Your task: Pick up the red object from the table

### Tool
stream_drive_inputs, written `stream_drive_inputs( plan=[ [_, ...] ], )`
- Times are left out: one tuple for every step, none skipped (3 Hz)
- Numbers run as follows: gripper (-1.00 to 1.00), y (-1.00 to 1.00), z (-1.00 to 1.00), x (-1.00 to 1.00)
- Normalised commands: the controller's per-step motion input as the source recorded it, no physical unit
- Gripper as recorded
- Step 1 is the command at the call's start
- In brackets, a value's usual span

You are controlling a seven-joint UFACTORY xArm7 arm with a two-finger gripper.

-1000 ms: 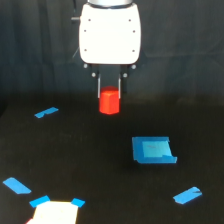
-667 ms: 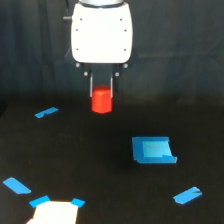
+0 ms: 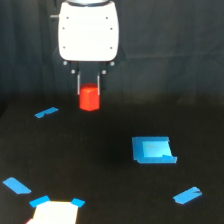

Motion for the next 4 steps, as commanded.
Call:
stream_drive_inputs(
  plan=[
    [-0.96, -0.77, 0.79, -0.59],
    [-1.0, 0.38, 0.04, -0.34],
    [-1.0, 0.52, 0.2, -0.06],
    [-0.82, 0.39, 0.08, -0.46]
  ],
)
